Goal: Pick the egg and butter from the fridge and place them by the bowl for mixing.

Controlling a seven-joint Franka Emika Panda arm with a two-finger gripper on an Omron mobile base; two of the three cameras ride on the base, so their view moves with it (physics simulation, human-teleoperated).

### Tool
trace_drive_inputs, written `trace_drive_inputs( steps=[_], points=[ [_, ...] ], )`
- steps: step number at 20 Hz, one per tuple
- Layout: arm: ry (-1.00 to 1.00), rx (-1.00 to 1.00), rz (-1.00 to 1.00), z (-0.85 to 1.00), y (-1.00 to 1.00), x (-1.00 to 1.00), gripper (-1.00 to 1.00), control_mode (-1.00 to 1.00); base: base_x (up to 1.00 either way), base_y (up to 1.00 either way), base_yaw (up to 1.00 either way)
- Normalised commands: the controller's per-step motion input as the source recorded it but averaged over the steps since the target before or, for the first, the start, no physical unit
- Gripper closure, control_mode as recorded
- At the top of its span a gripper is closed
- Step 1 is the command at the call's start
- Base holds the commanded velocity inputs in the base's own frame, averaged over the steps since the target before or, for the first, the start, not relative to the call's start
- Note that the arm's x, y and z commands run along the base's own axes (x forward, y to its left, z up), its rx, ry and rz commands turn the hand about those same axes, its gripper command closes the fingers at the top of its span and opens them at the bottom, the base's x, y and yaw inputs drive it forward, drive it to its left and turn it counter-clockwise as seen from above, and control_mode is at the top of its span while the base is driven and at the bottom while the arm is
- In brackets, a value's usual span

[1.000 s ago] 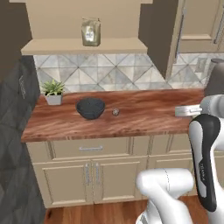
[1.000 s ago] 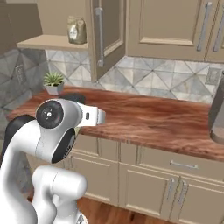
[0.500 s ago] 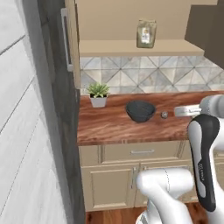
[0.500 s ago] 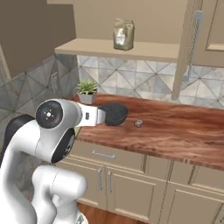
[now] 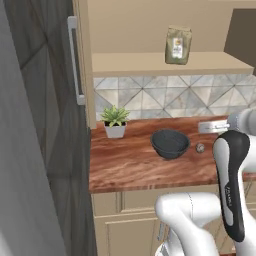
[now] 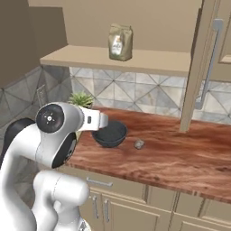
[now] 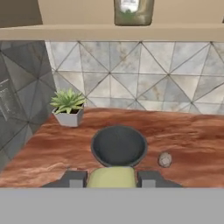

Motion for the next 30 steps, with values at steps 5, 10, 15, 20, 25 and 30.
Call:
trace_drive_inputs(
  steps=[5,10,15,20,25,30],
  points=[
    [0.19,0.01,0.00,-0.08,-0.13,0.32,1.00,-1.00,0.26,-0.07,0.00],
    [0.25,0.00,-0.06,-0.38,-0.35,0.32,1.00,-1.00,0.00,0.00,0.00],
    [0.13,0.00,-0.09,-0.71,-0.57,0.28,1.00,-1.00,0.00,0.00,0.00],
    [0.00,-0.01,-0.08,-0.88,-0.66,0.02,1.00,-1.00,0.00,0.00,0.00],
    [-0.03,-0.01,-0.16,-0.71,-0.47,0.00,1.00,-1.00,0.00,0.00,0.00],
    [0.00,0.00,-0.39,-0.28,-0.06,0.03,1.00,-1.00,0.00,0.00,0.00]
  ],
)
